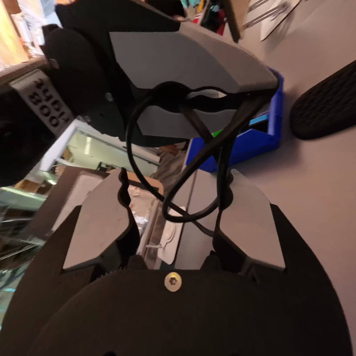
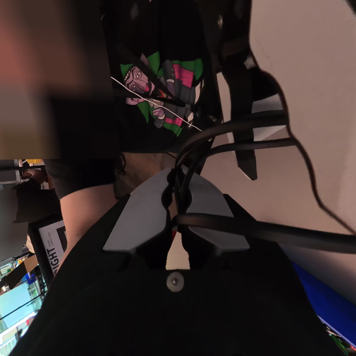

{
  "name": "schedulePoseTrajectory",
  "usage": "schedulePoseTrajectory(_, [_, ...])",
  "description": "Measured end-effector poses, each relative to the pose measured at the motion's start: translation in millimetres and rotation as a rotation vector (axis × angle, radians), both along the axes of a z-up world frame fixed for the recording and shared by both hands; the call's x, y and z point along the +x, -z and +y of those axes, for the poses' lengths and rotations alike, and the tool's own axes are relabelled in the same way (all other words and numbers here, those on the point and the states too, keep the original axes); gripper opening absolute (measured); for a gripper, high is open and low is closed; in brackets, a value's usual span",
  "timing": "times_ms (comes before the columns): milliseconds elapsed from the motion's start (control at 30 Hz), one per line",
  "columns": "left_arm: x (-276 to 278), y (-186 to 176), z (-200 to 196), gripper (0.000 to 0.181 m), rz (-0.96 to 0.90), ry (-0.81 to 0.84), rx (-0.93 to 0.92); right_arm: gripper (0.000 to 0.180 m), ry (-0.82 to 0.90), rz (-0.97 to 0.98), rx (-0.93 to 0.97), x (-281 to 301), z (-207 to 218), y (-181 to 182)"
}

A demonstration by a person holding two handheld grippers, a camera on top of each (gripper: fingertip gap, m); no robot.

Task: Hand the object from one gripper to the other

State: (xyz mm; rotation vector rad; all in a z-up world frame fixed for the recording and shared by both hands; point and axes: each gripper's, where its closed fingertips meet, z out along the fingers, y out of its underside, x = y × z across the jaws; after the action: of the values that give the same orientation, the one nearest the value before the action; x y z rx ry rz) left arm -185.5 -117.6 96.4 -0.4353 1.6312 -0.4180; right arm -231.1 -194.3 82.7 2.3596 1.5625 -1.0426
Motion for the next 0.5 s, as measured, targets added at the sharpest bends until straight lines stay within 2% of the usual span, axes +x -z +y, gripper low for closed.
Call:
schedulePoseTrajectory(200, [4.8, 5.9, -11.2, 0.097, 0.091, 0.096, -0.061, 0.006, -0.064, -0.032, -0.106, -0.8, -17.0, 3.9])
schedulePoseTrajectory(267, [3.6, 8.3, -15.2, 0.091, 0.114, 0.126, -0.047, 0.006, -0.071, -0.023, -0.117, -1.5, -18.5, 4.1])
schedulePoseTrajectory(400, [-0.1, 5.6, -19.2, 0.055, 0.07, 0.153, -0.016, 0.006, -0.069, -0.032, -0.127, 2.0, -19.6, 4.9])
schedulePoseTrajectory(500, [-4.1, 4.3, -20.9, 0.01, 0.055, 0.173, -0.02, 0.006, -0.055, -0.05, -0.134, 6.4, -20.0, 6.6])
